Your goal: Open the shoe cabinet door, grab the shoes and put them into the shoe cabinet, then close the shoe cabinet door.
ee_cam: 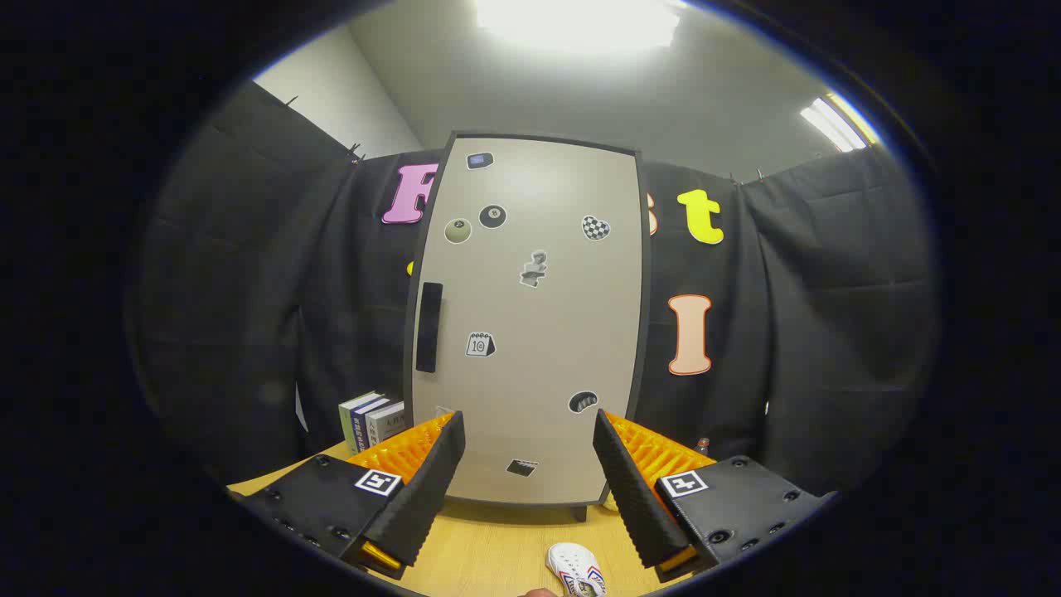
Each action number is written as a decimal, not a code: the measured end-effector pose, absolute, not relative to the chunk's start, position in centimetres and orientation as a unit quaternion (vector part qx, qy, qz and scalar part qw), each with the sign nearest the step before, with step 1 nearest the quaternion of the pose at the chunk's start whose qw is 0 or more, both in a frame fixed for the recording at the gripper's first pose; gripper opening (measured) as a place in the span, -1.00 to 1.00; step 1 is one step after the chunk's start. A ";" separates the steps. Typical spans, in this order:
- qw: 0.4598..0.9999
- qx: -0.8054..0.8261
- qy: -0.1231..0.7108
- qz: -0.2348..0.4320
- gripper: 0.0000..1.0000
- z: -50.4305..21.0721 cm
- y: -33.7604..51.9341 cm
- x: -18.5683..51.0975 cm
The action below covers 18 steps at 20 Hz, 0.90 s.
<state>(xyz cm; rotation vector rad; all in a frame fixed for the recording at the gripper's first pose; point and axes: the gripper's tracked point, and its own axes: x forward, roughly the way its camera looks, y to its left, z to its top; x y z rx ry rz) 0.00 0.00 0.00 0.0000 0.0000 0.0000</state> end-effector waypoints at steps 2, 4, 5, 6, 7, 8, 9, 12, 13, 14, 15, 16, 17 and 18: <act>1.000 0.003 0.000 0.000 0.95 0.0 0.0 -0.4; 1.000 0.000 -0.002 -0.005 0.95 0.1 -0.4 -0.7; 1.000 -0.001 0.000 -0.005 0.95 0.1 -0.4 -0.8; 1.000 -0.001 0.001 -0.005 0.95 0.1 -0.3 -0.9; 1.000 -0.001 0.002 -0.005 0.95 0.1 -0.3 -1.0; 1.000 0.000 0.002 -0.004 0.95 0.1 -0.3 -1.2; 1.000 0.000 0.003 -0.003 0.95 0.1 -0.2 -1.3; 1.000 -0.003 0.000 0.000 0.95 0.4 0.0 -1.3; 1.000 -0.006 -0.001 0.002 0.95 0.7 0.1 -1.3; 1.000 -0.010 -0.003 0.003 0.95 1.1 0.2 -1.2; 1.000 -0.014 -0.007 0.004 0.95 1.5 0.3 -0.8; 1.000 -0.018 -0.009 0.000 0.95 1.9 0.1 -0.2; 1.000 -0.019 -0.010 -0.004 0.95 2.3 -0.2 0.2; 1.000 -0.017 -0.011 -0.006 0.95 2.4 -0.2 0.5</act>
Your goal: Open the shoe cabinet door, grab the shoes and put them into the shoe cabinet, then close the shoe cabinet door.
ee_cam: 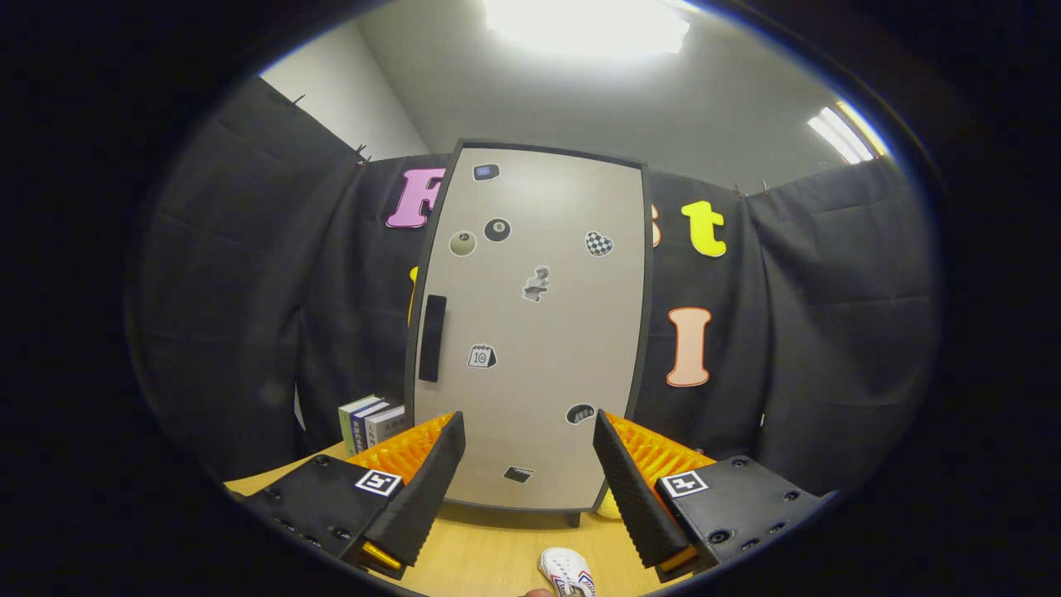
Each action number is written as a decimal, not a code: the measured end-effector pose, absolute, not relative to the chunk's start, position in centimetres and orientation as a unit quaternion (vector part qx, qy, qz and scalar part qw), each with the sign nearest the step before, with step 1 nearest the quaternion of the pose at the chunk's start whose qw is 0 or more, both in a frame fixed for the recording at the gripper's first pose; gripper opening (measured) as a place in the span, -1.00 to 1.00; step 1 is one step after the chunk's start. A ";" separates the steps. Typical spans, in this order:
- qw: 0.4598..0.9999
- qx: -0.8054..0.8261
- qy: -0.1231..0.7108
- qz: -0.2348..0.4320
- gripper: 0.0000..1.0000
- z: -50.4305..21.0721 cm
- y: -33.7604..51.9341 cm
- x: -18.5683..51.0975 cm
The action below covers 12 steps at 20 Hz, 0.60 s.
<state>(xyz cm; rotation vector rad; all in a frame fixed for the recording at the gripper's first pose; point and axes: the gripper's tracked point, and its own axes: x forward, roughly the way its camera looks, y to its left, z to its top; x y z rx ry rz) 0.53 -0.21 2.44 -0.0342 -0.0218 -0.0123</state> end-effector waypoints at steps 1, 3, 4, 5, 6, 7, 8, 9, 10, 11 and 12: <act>1.000 -0.011 -0.009 -0.007 0.95 2.7 -0.1 1.1; 1.000 -0.001 -0.004 -0.005 0.95 2.9 0.3 2.2; 1.000 0.002 -0.002 -0.003 0.95 3.1 0.5 2.7; 1.000 0.004 0.000 -0.001 0.95 3.4 0.8 3.4; 1.000 0.004 0.002 0.003 0.95 3.6 1.1 4.0; 1.000 0.004 0.002 0.007 0.95 3.9 1.5 4.7; 1.000 0.004 0.003 0.012 0.95 4.0 1.9 5.3; 1.000 0.004 0.004 0.022 0.95 4.2 2.6 6.1; 0.999 0.006 0.005 0.035 0.95 4.4 3.4 6.8; 0.999 0.009 0.004 0.048 0.95 4.8 4.3 7.6; 0.998 0.010 0.003 0.057 0.95 5.0 4.9 8.2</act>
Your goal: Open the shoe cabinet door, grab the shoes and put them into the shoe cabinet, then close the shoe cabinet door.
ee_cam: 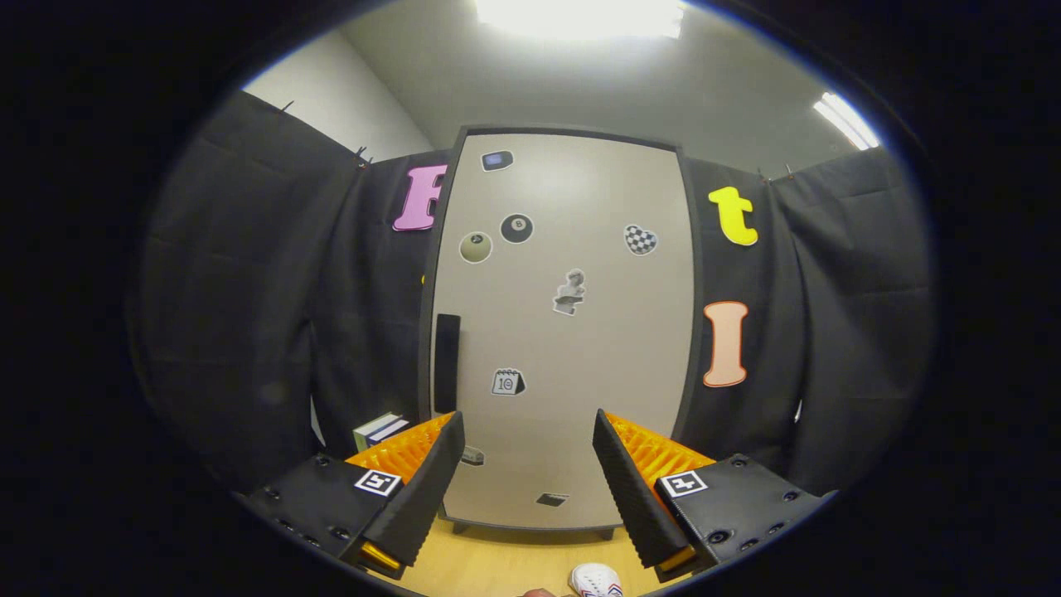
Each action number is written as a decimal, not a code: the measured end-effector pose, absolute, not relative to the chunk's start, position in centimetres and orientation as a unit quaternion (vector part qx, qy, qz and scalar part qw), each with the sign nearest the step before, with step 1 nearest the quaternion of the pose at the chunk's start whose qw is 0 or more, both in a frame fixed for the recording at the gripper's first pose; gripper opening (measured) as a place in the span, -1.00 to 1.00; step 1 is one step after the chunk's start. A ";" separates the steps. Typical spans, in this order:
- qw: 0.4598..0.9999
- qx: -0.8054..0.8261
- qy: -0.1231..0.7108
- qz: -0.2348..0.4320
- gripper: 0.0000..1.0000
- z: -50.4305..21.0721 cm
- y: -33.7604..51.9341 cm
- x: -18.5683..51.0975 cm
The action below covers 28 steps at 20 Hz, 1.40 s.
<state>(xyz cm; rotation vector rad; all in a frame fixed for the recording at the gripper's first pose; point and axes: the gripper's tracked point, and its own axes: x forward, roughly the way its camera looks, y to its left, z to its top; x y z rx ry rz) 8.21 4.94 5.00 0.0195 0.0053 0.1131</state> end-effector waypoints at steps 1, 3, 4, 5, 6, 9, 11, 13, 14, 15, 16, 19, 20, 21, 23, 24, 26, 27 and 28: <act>0.998 0.007 -0.001 0.063 0.95 5.4 5.6 9.0; 0.997 0.000 -0.006 0.077 0.95 6.2 7.1 10.4; 0.996 -0.004 -0.008 0.084 0.95 6.4 7.9 11.1; 0.996 -0.009 -0.009 0.091 0.95 6.7 8.6 11.8; 0.995 -0.014 -0.011 0.094 0.95 6.9 9.3 12.7; 0.994 -0.010 -0.010 0.109 0.95 7.2 11.4 15.3; 0.995 -0.017 -0.011 0.100 0.94 7.2 12.0 17.4; 0.995 -0.023 -0.003 0.093 0.95 6.8 12.5 19.6; 0.996 -0.021 0.004 0.087 0.95 6.4 12.5 20.5; 0.996 -0.017 0.011 0.086 0.95 6.1 12.7 21.4; 0.996 -0.013 0.018 0.083 0.95 5.7 12.8 22.2; 0.997 -0.021 0.022 0.075 0.95 5.2 13.4 23.9; 0.996 -0.027 0.021 0.077 0.94 4.9 13.9 24.2; 0.996 -0.030 0.027 0.081 0.94 4.5 14.5 24.6; 0.996 -0.037 0.033 0.070 0.94 4.3 14.6 24.7; 0.997 -0.036 0.033 0.064 0.85 4.3 14.5 24.9; 0.997 -0.024 0.042 0.058 0.66 4.2 14.5 24.9; 0.997 -0.011 0.051 0.060 0.43 4.0 14.9 24.8; 0.996 0.005 0.061 0.071 0.20 3.8 15.5 24.9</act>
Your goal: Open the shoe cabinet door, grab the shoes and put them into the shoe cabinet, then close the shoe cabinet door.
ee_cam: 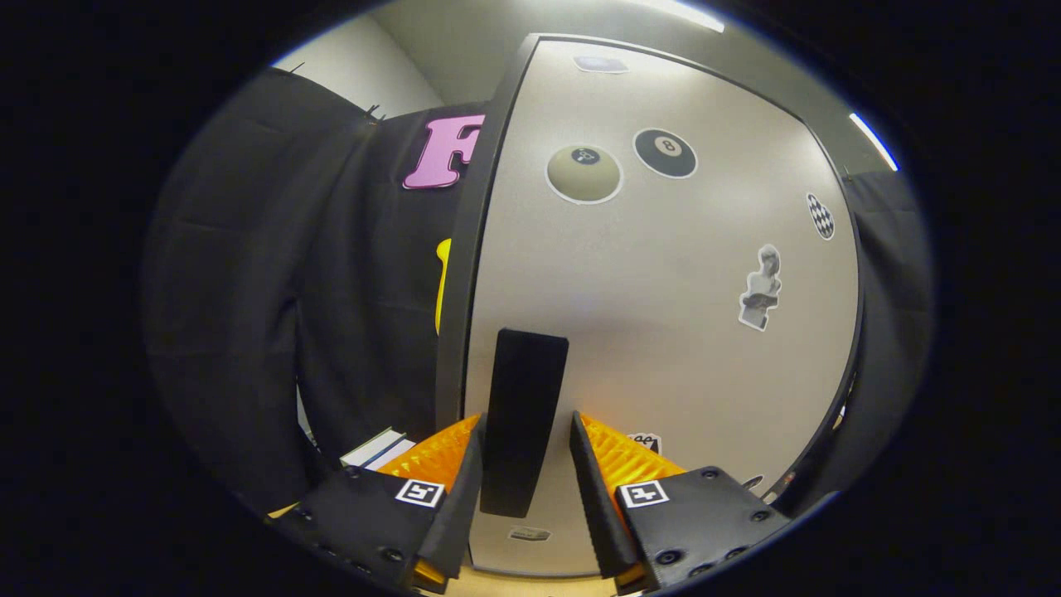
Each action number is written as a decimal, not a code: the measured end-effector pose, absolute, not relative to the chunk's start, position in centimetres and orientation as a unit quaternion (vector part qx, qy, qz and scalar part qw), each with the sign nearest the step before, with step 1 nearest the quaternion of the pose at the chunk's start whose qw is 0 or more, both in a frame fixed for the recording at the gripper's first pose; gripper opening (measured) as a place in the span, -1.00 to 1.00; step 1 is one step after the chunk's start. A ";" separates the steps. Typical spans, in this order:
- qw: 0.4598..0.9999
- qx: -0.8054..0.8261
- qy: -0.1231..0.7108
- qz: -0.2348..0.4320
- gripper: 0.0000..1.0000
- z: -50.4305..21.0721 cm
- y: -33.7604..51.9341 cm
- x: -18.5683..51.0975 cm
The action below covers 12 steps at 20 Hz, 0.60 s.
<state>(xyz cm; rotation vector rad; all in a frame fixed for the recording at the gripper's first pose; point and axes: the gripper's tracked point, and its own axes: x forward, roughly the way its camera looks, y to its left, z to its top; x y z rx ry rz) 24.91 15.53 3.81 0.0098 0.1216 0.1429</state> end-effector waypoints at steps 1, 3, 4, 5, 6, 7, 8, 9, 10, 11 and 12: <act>0.995 0.014 0.071 0.062 -0.03 3.7 15.5 24.8; 0.995 0.021 0.086 0.053 -0.26 3.6 15.3 24.8; 0.995 0.021 0.087 0.048 -0.34 3.6 15.4 24.9; 0.995 0.016 0.088 0.047 -0.35 3.5 15.4 24.7; 0.995 0.015 0.089 0.045 -0.36 3.7 15.3 24.7; 0.995 0.011 0.090 0.046 -0.48 3.5 15.4 24.8; 0.995 0.010 0.088 0.046 -0.48 3.5 15.4 24.7; 0.995 0.006 0.088 0.046 -0.58 3.6 15.4 24.8; 0.995 0.004 0.085 0.046 -0.64 3.5 15.4 24.8; 0.995 0.002 0.088 0.048 -0.70 3.6 15.4 24.6; 0.995 0.000 0.087 0.051 -0.70 3.5 15.5 24.5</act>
